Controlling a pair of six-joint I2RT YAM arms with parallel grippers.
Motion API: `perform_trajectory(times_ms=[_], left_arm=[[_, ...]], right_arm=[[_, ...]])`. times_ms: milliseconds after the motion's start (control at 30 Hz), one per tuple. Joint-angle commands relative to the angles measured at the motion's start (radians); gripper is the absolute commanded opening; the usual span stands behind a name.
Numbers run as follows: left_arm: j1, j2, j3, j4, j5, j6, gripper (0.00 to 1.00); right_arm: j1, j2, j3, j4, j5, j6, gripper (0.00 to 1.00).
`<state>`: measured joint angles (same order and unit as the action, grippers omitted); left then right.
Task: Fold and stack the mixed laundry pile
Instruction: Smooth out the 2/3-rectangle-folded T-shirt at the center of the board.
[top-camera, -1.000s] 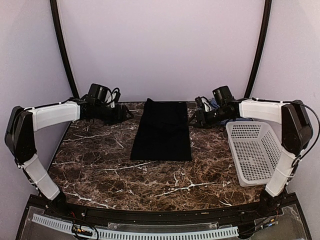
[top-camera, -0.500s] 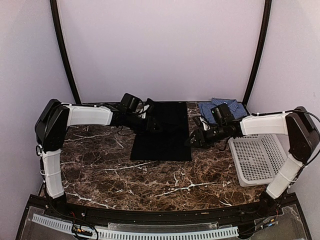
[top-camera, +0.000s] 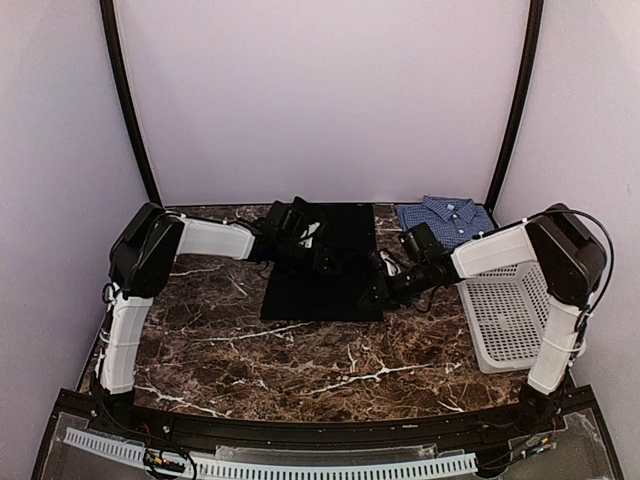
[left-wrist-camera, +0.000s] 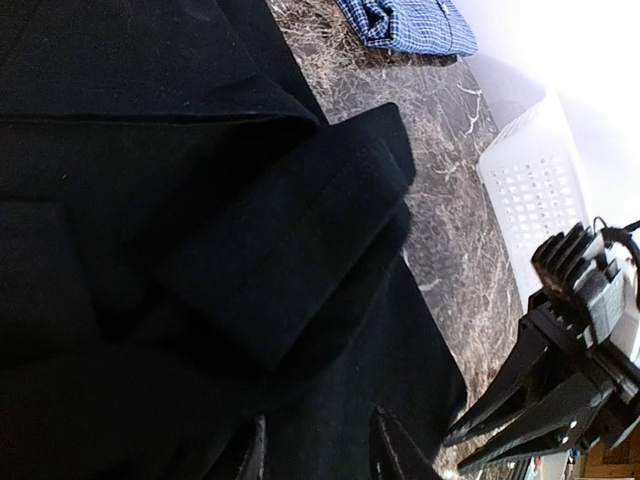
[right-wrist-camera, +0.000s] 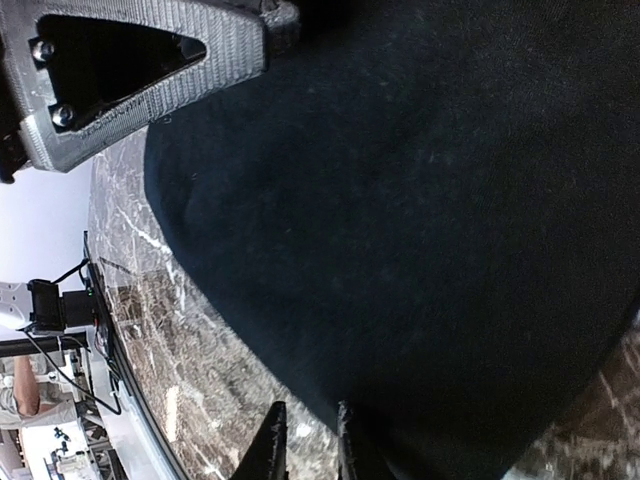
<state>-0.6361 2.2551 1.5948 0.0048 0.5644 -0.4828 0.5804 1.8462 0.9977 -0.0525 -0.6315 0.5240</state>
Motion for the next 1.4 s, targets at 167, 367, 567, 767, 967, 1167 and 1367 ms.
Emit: perform_trajectory(times_ms=[167,367,567,767,967,1167,1367], left_arm=[[0.043,0.112,0.205,0.026,-0.070,-0.025,0.34],[0.142,0.189,0.322,0.051,-0.060,-0.093,0.34],[0.190,0.192,0.468,-0.042,-0.040,-0.052,0.37],[0.191,0.040,0.359,-0.064,-0.047,-0.012,0.42],[0.191,-0.157,0.094,0.032,-0.073,-0.023,0.46],[0.191,-0.303,-0.077,0.076,-0.097,-0.021,0.46],[0.191,-0.374,-0.162,0.094,-0.114,-0.014,0.46]], right_arm=[[0.012,0.099,0.022,0.044,0.029,0.008,0.11],[0.012,0.087,-0.015,0.031,0.038,0.005,0.10],[0.011,0.062,-0.011,0.013,0.029,-0.017,0.11],[-0.006,0.055,0.173,-0.110,0.100,-0.102,0.13],[-0.060,0.173,0.398,-0.210,0.137,-0.153,0.12],[-0.077,0.279,0.549,-0.289,0.129,-0.182,0.09],[-0.068,0.177,0.404,-0.227,0.084,-0.179,0.07]])
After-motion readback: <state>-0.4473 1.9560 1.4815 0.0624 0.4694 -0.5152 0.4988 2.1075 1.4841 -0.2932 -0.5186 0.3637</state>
